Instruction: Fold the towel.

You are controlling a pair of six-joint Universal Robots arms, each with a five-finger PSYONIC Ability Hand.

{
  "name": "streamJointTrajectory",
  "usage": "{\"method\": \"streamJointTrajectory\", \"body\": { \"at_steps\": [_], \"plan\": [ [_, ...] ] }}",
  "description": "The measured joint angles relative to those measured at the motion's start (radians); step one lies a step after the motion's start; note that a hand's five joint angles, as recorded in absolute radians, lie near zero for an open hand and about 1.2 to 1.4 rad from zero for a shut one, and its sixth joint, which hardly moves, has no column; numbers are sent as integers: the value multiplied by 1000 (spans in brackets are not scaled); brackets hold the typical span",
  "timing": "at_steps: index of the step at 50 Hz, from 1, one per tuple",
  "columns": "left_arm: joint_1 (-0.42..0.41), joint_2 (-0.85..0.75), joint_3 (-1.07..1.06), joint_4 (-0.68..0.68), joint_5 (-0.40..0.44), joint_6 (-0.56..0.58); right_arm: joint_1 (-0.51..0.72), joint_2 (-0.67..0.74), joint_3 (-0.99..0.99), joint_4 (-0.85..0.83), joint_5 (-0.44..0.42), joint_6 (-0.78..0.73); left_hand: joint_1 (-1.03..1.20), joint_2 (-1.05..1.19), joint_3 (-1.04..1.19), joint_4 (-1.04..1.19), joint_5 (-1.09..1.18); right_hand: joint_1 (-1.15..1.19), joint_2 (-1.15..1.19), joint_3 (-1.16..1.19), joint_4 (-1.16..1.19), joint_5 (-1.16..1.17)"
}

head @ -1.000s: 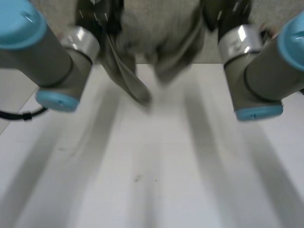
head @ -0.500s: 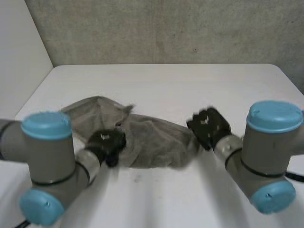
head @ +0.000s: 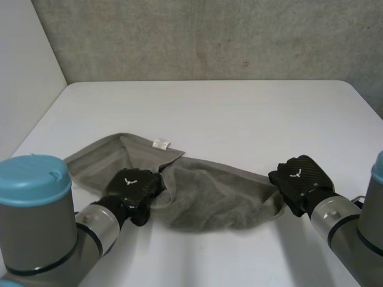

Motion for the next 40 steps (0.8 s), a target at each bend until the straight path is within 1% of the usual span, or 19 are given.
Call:
{"method": "streamJointTrajectory", "body": {
  "at_steps": [2,3,4,5,6,7,10,13,18,23,29,35,40],
  "plan": [
    [-14,5,-10,0,0,-1,-7,-19,13,1,2,-9,-46,-118,-120,-113,-67,-69,-45,-59,-69,-78],
    [-20,7,-14,0,0,-1,-12,-29,19,1,4,-14,-153,-206,-208,-209,-180,-293,-274,-283,-294,-291],
    [-22,8,-15,0,-1,-1,-13,-32,20,1,5,-15,-240,-291,-291,-294,-268,-395,-379,-383,-395,-395],
    [-24,8,-17,0,-1,-1,-14,-36,21,1,6,-16,-281,-333,-334,-335,-312,-521,-505,-506,-517,-545],
    [-27,9,-19,0,-3,-1,-16,-43,21,1,9,-17,-335,-390,-391,-392,-367,-732,-720,-720,-728,-768],
    [-28,9,-19,-1,-3,-1,-18,-48,20,0,11,-16,-349,-406,-406,-408,-380,-873,-852,-854,-858,-899],
    [-27,14,-20,-6,-5,-1,-18,-60,10,-1,13,-11,-364,-420,-421,-422,-396,-1022,-1001,-1022,-1034,-1079],
    [-17,30,-23,-16,-6,-1,-16,-71,-10,-3,14,5,-379,-435,-436,-438,-410,-1092,-1060,-1076,-1068,-1103],
    [21,72,-33,-29,-6,-1,-13,-80,-59,-2,16,47,-393,-449,-450,-451,-424,-1097,-1060,-1076,-1068,-1103],
    [91,130,-50,-34,0,0,-7,-81,-133,13,14,115,-405,-461,-463,-464,-437,-1097,-1060,-1076,-1068,-1103],
    [171,183,-63,-36,6,3,14,-58,-232,76,5,170,-422,-479,-481,-482,-455,-1097,-1060,-1076,-1068,-1103],
    [234,205,-93,-36,11,6,70,16,-355,166,-44,196,-526,-580,-582,-583,-559,-1097,-1060,-1076,-1068,-1103],
    [282,205,-127,-30,21,8,111,98,-459,220,-141,195,-578,-633,-635,-634,-612,-1097,-1060,-1076,-1068,-1103]
  ]
}}
